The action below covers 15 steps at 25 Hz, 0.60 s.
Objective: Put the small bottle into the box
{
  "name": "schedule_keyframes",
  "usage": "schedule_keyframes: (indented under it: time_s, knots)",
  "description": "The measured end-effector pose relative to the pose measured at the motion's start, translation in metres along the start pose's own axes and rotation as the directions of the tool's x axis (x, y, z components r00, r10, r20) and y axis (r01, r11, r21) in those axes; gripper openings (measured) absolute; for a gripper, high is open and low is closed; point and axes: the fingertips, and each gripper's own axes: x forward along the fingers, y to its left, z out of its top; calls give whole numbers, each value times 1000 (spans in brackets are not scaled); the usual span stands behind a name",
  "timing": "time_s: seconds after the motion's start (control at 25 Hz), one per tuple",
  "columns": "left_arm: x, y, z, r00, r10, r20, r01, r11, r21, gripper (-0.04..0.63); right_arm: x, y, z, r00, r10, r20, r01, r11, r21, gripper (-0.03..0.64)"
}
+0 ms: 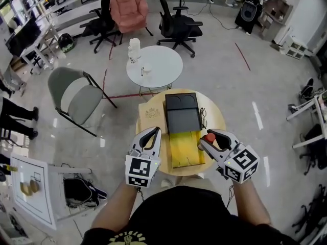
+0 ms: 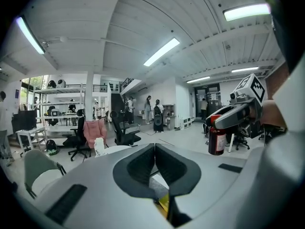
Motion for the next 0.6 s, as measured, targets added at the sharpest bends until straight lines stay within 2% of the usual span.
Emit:
schedule_keyframes:
  time_s: [0.36,0.6]
  knots:
    - [35,15,-4,999,24,-41,-24,1000,-3,20,30,-32,-22,998,22,-64,-19,999,42,169]
    - [62,11,-8,998,4,-55,-4,1000,3,20,49,-48,-40,991,33,-129,-29,999,35,169]
